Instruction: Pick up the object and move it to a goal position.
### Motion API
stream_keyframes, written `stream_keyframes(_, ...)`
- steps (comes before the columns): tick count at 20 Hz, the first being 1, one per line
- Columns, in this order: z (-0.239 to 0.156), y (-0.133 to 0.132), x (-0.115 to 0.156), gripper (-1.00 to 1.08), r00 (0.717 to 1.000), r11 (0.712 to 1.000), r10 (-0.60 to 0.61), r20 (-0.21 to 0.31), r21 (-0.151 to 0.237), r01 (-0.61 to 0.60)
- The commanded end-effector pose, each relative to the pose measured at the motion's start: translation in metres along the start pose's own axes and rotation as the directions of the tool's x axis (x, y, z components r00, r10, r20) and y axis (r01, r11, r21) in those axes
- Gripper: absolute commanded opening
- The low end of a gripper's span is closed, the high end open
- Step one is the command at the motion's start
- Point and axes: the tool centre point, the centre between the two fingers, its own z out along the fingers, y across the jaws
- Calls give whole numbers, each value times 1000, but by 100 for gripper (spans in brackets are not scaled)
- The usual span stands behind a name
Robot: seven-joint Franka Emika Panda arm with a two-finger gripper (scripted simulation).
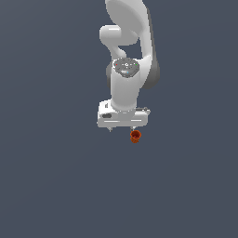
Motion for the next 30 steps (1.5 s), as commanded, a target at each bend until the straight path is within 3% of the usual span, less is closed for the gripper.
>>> stream_keyframes(1,0,0,0,100,1000,1000,0,0,0,0)
stream_keyframes(10,4,15,8,100,998,998,69,-13,13,-69)
stream_keyframes(16,7,9,6,100,999,999,40,-11,12,-40)
stream_keyframes(24,30,-21,-3,100,993,993,-120,-5,14,120)
stream_keyframes(30,54,-54,-16,100,955,955,-296,-2,22,296)
